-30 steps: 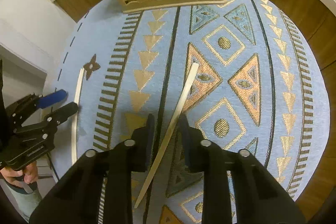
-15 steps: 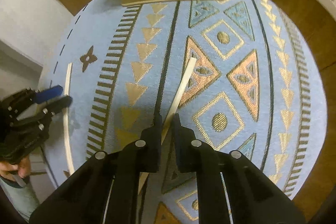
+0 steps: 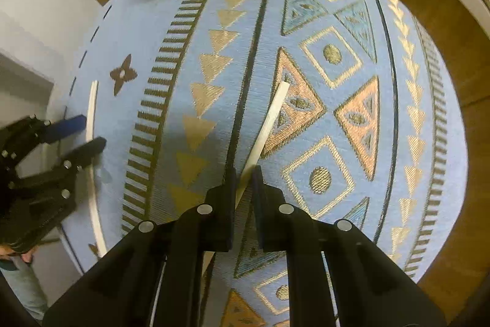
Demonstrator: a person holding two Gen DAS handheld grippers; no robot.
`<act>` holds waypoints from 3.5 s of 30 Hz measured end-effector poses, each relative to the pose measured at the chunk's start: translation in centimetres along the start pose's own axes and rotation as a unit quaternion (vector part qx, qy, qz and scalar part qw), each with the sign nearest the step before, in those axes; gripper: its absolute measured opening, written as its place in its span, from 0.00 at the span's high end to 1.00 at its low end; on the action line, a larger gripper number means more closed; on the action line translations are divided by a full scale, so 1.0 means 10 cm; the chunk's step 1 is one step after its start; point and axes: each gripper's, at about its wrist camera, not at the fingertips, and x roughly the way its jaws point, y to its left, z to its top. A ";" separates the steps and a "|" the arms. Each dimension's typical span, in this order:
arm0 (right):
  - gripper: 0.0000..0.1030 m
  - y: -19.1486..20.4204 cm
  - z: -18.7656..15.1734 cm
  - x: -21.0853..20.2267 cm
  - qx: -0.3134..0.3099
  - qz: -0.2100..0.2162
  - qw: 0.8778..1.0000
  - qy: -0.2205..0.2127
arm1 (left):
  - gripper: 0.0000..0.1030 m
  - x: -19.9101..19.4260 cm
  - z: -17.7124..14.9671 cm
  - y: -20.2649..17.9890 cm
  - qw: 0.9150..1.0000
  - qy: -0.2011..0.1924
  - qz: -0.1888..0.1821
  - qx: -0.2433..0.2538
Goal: Organize utensils
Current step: 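Grasp a chopstick with the left tool while the right tool grasps another chopstick, then lift both chopsticks into the beige basket and open both tools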
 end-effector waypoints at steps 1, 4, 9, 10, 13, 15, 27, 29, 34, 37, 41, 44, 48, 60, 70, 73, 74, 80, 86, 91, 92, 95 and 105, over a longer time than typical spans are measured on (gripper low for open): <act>0.91 0.02 0.00 0.00 -0.003 -0.003 1.000 -0.001 | 0.76 0.00 0.00 -0.01 1.000 0.000 0.001 0.000; 0.92 0.05 0.00 0.01 -0.008 -0.002 1.000 -0.006 | 0.85 -0.01 0.00 -0.02 1.000 0.000 0.001 -0.001; 0.96 -0.03 -0.06 -0.05 -0.006 0.024 1.000 -0.015 | 0.88 -0.03 -0.04 0.02 1.000 -0.008 -0.005 -0.013; 0.96 -0.07 -0.08 -0.08 -0.007 0.025 0.999 -0.020 | 0.90 -0.03 -0.04 0.04 1.000 -0.010 -0.010 -0.018; 0.96 -0.12 -0.15 -0.20 -0.011 0.044 0.998 -0.037 | 0.91 -0.07 -0.06 0.10 0.998 -0.023 -0.038 -0.035; 0.96 -0.14 -0.21 -0.29 -0.015 0.047 0.998 -0.048 | 0.91 -0.13 -0.07 0.10 0.998 -0.038 -0.046 -0.038; 0.96 -0.28 -0.45 -1.04 -0.037 0.098 0.978 -0.181 | 1.00 -0.87 -0.09 0.06 0.976 -0.179 -0.113 -0.057; 0.96 -0.31 -0.49 -1.14 -0.040 0.100 0.974 -0.200 | 1.00 -0.94 -0.08 0.02 0.972 -0.195 -0.117 -0.055; 0.96 -0.21 -0.43 -1.14 -0.038 0.105 0.972 -0.206 | 0.99 -0.87 0.00 -0.07 0.977 -0.167 -0.130 -0.035; 0.96 -0.25 -0.46 -1.07 -0.036 0.109 0.974 -0.197 | 0.59 -0.63 0.02 -0.08 0.986 -0.121 -0.113 -0.032; 0.96 -0.29 -0.47 -0.93 -0.032 0.113 0.977 -0.180 | 0.57 -0.33 0.05 -0.17 0.993 -0.065 -0.098 -0.003; 0.96 -0.32 -0.46 -0.84 -0.031 0.111 0.979 -0.166 | 0.60 -0.16 0.12 -0.26 0.996 -0.023 -0.078 0.018; 0.96 -0.34 -0.45 -0.75 -0.033 0.111 0.981 -0.156 | 0.77 0.02 0.20 -0.33 0.997 0.026 -0.061 0.035; 0.96 -0.51 -0.42 -0.85 -0.027 0.135 0.973 -0.183 | 0.99 -0.19 0.26 -0.26 0.997 -0.039 -0.066 0.024; 0.96 -0.57 -0.36 -1.68 -0.038 0.134 0.931 -0.338 | 0.98 -1.42 0.54 -0.17 0.951 -0.285 -0.115 -0.011; 0.96 -0.55 -0.25 -1.90 -0.042 0.128 0.912 -0.388 | 0.98 -1.66 0.63 -0.21 0.934 -0.339 -0.108 -0.018; 0.96 -0.55 -0.21 -1.96 -0.044 0.125 0.905 -0.405 | 0.98 -1.74 0.69 -0.21 0.926 -0.361 -0.108 -0.022; 0.96 -0.58 -0.03 -2.14 -0.019 0.095 0.860 -0.501 | 0.98 -2.02 0.89 -0.16 0.872 -0.478 -0.090 -0.053; 0.96 -0.68 0.20 -2.10 0.030 0.048 0.814 -0.578 | 0.98 -2.02 1.05 -0.04 0.836 -0.538 -0.078 -0.079; 0.96 -0.84 0.44 -1.99 0.053 0.032 0.787 -0.614 | 0.98 -1.84 1.21 0.11 0.824 -0.552 -0.070 -0.107; 0.96 -0.86 0.48 -1.97 0.055 0.029 0.783 -0.619 | 0.98 -1.78 1.25 0.15 0.823 -0.552 -0.071 -0.111; 0.96 -0.93 0.58 -1.89 0.065 0.020 0.776 -0.627 | 0.98 -1.67 1.33 0.22 0.819 -0.556 -0.069 -0.120; 0.96 -0.86 0.91 -1.64 0.052 -0.001 0.769 -0.637 | 0.98 -1.39 1.50 0.31 0.814 -0.564 -0.067 -0.126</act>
